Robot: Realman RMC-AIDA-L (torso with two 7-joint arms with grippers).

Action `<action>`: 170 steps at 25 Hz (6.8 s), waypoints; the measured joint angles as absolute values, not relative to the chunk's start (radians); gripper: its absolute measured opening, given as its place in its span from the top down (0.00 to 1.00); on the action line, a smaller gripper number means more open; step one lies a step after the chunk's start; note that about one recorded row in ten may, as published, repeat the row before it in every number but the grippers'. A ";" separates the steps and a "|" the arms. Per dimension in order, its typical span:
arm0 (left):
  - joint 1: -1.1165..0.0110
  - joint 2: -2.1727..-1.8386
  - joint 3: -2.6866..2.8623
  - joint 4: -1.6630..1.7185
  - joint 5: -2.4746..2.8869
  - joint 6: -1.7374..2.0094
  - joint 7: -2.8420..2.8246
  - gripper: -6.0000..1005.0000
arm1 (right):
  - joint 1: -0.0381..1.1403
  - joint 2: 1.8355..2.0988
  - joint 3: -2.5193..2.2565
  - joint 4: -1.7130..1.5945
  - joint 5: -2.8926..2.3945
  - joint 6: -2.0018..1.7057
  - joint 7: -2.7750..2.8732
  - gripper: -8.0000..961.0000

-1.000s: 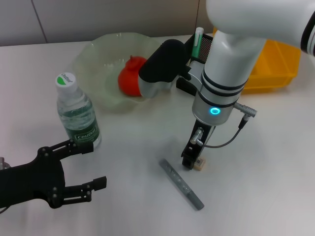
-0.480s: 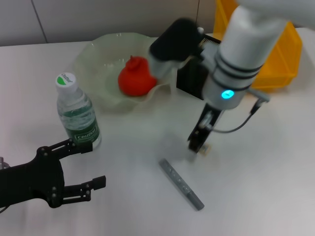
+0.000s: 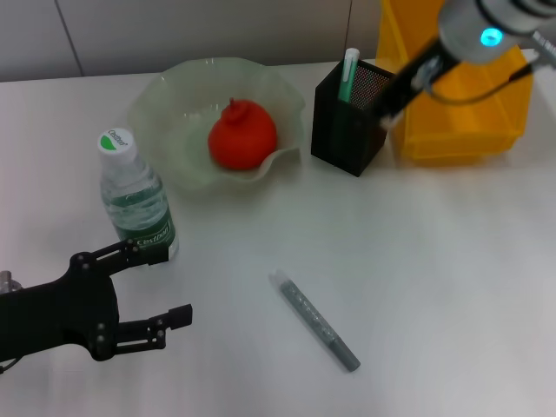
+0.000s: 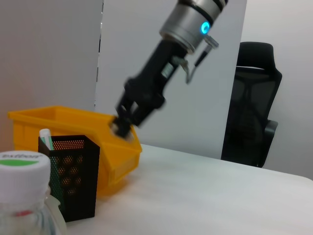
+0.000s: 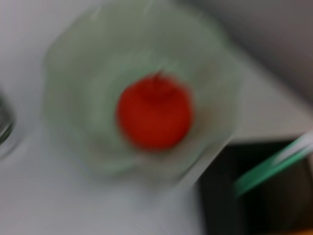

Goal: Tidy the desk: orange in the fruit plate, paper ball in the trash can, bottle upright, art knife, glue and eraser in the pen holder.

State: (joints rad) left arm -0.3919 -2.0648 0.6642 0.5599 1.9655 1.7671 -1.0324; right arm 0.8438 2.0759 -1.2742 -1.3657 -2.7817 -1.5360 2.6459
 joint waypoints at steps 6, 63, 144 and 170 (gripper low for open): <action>-0.395 -2.066 0.660 0.559 1.964 1.767 -1.037 0.14 | 0.821 2.075 -1.253 -1.376 -2.812 -1.382 2.580 0.73; -0.396 -2.043 0.680 0.581 1.974 1.786 -1.013 0.14 | 1.097 2.092 -1.499 -0.743 -2.443 -1.491 2.840 0.23; -0.377 -2.063 0.630 0.549 1.930 1.776 -0.999 0.14 | 0.624 2.081 -1.261 -1.537 -2.563 -1.234 2.577 0.85; -0.377 -2.062 0.615 0.533 1.897 1.764 -1.026 0.14 | 0.630 2.082 -1.340 -1.228 -2.446 -0.822 2.448 0.86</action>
State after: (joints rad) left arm -0.3775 -2.0622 0.6151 0.5326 1.8973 1.7644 -1.0264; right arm 0.6302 2.0824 -1.3396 -1.2280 -2.4462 -0.8224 2.4482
